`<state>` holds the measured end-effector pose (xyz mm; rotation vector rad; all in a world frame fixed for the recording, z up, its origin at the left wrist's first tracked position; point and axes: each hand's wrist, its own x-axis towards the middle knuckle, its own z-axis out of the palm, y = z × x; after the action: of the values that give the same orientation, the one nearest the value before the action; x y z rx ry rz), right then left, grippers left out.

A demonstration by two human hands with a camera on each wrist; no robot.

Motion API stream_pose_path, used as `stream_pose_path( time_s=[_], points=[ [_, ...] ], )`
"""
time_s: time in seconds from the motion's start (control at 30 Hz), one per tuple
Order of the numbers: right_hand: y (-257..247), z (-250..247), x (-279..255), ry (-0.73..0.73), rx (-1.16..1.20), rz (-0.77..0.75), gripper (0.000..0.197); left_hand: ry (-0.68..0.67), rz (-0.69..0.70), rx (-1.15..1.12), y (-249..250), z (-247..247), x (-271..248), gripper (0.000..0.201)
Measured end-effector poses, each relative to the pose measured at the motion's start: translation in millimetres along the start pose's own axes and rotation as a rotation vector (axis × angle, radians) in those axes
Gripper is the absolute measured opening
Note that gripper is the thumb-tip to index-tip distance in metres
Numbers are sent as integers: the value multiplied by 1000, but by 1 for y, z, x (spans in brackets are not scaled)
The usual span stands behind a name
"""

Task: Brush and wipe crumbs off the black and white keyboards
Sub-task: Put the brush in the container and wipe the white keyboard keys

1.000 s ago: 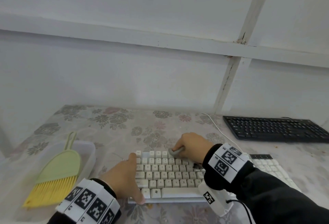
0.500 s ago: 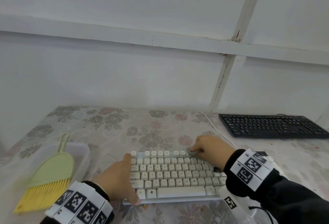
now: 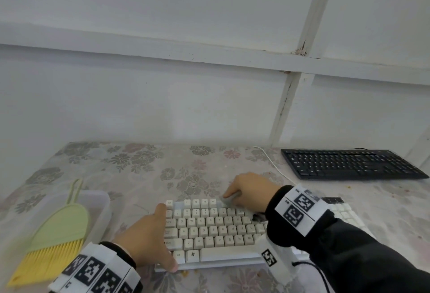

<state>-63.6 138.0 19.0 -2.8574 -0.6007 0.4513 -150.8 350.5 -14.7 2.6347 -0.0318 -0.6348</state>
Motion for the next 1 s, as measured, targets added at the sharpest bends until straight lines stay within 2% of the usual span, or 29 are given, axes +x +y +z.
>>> stream_pose_path(
  time_s=[0.03, 0.17, 0.3, 0.37, 0.47, 0.63, 0.73, 0.8, 0.9, 1.0],
  points=[
    [-5, 5, 0, -7, -30, -29, 43, -1, 0, 0, 0, 0, 0, 96],
    [10, 19, -1, 77, -124, -33, 40, -2, 5, -3, 0, 0, 0, 96],
    [49, 18, -17, 102, -136, 71, 28, 2, 9, -3, -1, 0, 0, 96],
    [63, 13, -27, 115, -146, 88, 36, 2, 14, -5, -2, 1, 1, 97],
    [76, 4, -32, 49, -193, 136, 28, 5, 20, -10, -2, 1, 2, 98],
    [75, -12, -24, -53, -230, 256, 32, 5, 20, -24, -3, 0, 2, 98],
    [54, -13, -21, -2, -85, 186, 21, 9, 18, -16, -2, 0, 2, 98],
    [32, -9, -18, 49, -4, 100, 34, 10, 21, -19, -2, 0, 2, 99],
    [3, 5, -8, 45, -61, -32, 41, 9, 18, -33, -3, 0, 3, 101],
    [0, 15, -2, 23, -149, -58, 41, 14, 24, -38, -3, 0, 3, 101]
  ],
)
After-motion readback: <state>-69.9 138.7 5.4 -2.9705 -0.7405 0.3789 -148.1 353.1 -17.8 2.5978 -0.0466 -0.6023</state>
